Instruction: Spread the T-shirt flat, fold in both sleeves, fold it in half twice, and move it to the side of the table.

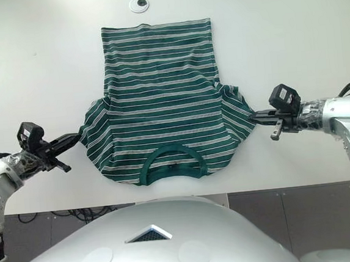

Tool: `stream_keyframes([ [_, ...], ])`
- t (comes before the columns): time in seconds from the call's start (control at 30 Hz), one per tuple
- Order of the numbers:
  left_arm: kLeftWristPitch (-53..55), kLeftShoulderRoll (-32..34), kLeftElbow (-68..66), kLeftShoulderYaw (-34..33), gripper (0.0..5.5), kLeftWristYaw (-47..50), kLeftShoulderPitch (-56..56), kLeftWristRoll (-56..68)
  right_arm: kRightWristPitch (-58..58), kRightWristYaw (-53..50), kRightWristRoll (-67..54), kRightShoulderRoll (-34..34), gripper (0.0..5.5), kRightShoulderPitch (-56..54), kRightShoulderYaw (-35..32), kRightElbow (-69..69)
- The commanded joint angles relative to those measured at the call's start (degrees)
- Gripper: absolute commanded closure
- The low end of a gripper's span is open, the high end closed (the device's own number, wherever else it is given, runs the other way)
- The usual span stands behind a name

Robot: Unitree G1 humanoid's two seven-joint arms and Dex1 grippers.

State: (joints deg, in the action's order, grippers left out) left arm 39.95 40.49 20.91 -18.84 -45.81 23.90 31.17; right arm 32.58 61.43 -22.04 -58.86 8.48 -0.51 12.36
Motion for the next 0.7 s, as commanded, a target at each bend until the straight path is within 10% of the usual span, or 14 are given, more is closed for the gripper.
stream_keyframes([
  [0.03,2.1,-1.1,6.2,-1.6,5.49,-1.4,-1.4,7.0,-0.6,-0.2,0.2,1.1,5.5,-0.4,-0.7,-0.9],
  [0.53,1.7,-5.4,7.3,19.3,5.49,3.9,-9.2,1.6,5.3,-6.8,-1.8,8.0,5.5,-5.7,-1.2,-6.6],
  [0.7,0.6,-7.1,4.1,24.5,5.5,6.3,-8.8,-2.6,11.8,-7.7,-5.6,9.9,4.68,-6.8,-3.6,-7.7],
])
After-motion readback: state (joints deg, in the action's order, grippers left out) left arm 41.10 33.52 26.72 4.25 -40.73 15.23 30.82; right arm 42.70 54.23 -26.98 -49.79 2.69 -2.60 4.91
